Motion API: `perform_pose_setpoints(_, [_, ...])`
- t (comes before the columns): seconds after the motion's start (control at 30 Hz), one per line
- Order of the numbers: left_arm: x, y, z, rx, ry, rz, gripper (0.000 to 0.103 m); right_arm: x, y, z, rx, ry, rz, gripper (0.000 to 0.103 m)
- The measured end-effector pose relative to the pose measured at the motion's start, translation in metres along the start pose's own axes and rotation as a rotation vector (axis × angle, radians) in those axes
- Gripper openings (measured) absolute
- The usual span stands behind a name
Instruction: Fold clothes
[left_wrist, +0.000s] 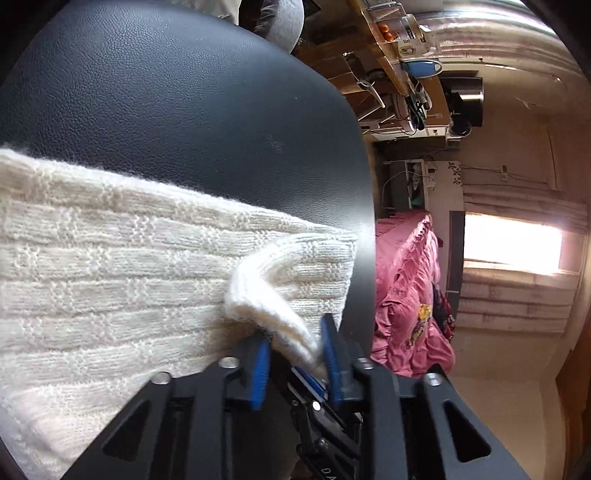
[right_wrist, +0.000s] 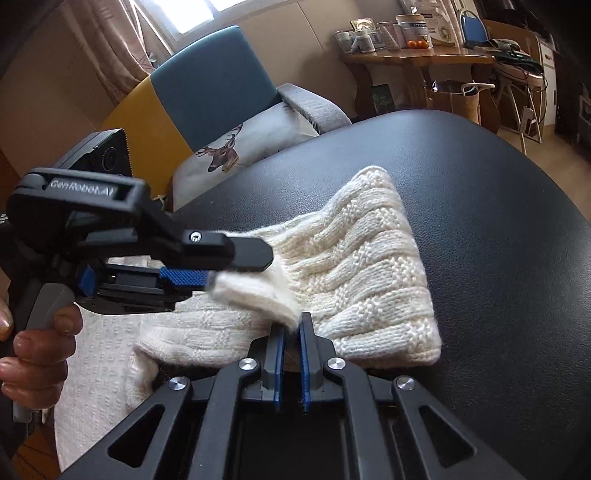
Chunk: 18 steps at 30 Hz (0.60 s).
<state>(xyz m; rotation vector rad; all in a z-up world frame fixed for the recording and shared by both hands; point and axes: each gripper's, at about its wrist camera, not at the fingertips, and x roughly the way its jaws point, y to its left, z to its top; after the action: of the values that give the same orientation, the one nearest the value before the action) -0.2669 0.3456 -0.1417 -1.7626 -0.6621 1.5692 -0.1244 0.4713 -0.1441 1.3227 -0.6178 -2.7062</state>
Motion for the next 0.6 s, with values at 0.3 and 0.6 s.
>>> perform_pose_setpoints(0.3, [-0.064,-0.016,-0.012,0.138,-0.211,0.016,0.007,-0.035,-0.027,-0.005,0.303,-0.100,0.233,0.028])
perform_pose_setpoints(0.6, [-0.187,-0.040,-0.013,0.228,-0.420,-0.039,0.007,-0.008,-0.058,-0.073,0.951,-0.143,0.844,0.059])
